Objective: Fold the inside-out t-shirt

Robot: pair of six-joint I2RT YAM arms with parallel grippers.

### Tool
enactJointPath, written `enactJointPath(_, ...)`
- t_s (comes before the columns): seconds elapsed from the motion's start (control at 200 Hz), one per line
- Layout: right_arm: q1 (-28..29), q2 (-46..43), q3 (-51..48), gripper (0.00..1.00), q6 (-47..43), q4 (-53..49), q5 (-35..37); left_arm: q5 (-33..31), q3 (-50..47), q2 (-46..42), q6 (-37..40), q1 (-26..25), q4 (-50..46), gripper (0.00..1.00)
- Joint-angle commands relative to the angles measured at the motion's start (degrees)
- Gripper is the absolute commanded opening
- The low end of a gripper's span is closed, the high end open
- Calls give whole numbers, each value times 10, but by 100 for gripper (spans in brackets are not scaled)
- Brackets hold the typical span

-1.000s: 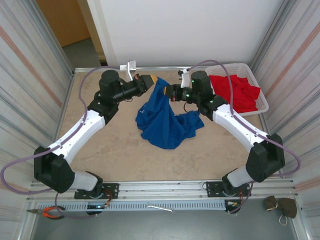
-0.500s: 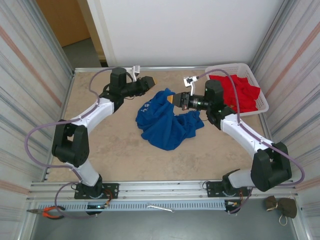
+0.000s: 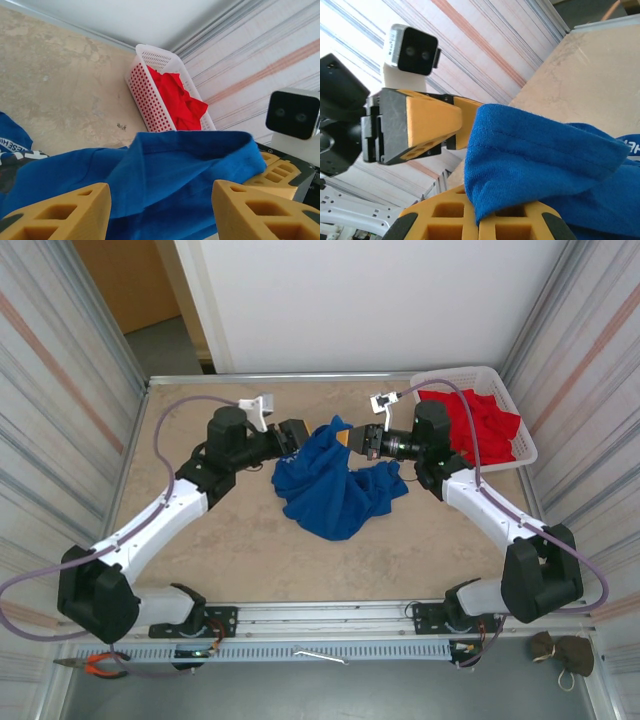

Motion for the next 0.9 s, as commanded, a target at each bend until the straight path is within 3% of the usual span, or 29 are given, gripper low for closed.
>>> enactJointPath(0.0,-3,-13,-7,0,8,19,-5,-67,66,31,70,-20,-101,55)
enactJointPath(0.16,-2,-19,-11,0,8,16,0,-119,144,87,118,-39,-192,55)
enactJointPath(0.376,-1,-20,-12,0,8,13,-1,-126,167,130,132,-40,-192,54)
enactJointPath(0.526,-2,-21,-14,0,4,9,1,-133,179,148,146,-40,-211,40)
enactJointPath(0.696,-3,-16,-13,0,-4,-7,6,-153,182,137,162,-40,-223,0)
enactJointPath(0.897,-16,14,-14,0,-34,-57,46,-143,186,74,165,-41,-204,0)
